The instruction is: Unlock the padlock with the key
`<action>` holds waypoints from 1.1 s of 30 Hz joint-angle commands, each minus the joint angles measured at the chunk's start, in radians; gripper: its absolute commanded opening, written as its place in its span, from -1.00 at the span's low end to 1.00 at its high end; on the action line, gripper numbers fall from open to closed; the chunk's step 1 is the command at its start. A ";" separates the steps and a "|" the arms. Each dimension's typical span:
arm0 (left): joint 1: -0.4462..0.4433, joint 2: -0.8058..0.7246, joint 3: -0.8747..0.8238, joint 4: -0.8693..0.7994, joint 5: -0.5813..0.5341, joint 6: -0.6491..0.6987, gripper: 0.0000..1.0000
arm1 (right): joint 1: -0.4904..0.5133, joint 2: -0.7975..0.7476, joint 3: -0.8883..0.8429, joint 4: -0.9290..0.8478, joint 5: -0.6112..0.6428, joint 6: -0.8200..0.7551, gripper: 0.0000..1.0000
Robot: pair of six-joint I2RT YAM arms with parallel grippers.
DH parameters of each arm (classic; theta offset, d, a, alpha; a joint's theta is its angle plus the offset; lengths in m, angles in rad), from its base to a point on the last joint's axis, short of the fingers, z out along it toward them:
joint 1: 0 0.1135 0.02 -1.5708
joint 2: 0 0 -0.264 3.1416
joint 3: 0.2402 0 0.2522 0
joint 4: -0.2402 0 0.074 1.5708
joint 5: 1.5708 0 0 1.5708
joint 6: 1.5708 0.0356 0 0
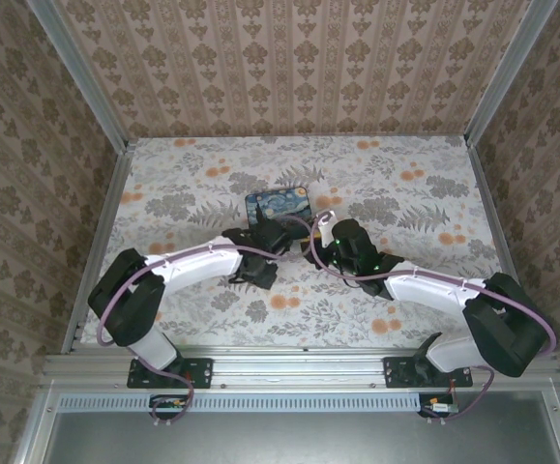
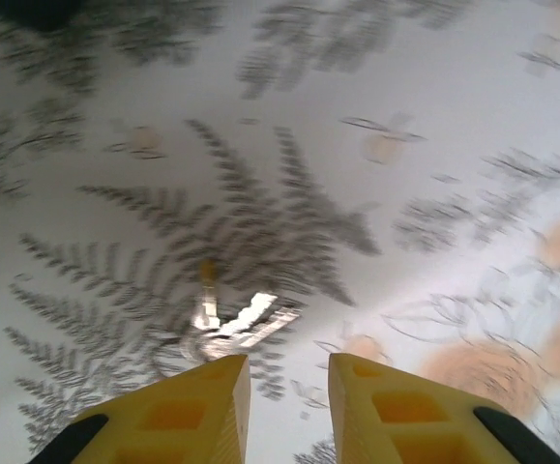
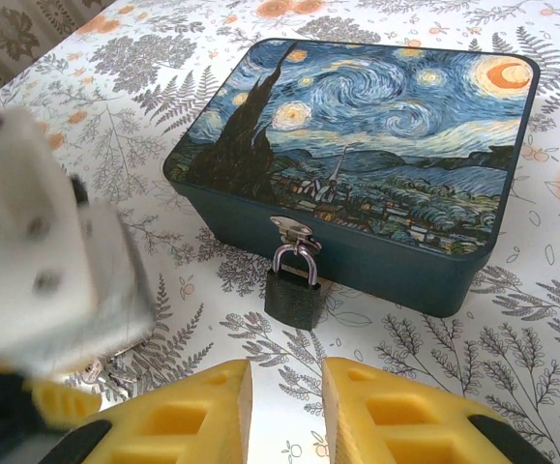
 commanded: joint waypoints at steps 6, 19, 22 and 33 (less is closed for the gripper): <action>-0.046 0.073 0.094 -0.205 -0.005 0.298 -0.23 | -0.019 -0.073 -0.013 -0.055 0.060 -0.006 -0.47; 0.053 0.098 0.040 -0.104 0.030 0.387 0.06 | -0.029 -0.128 -0.020 -0.090 0.055 -0.011 -0.46; 0.080 0.130 0.051 -0.097 0.029 0.397 0.03 | -0.029 -0.125 -0.018 -0.084 0.050 -0.009 -0.46; 0.107 0.171 0.080 -0.129 0.053 0.412 -0.17 | -0.029 -0.123 -0.015 -0.094 0.044 -0.020 -0.46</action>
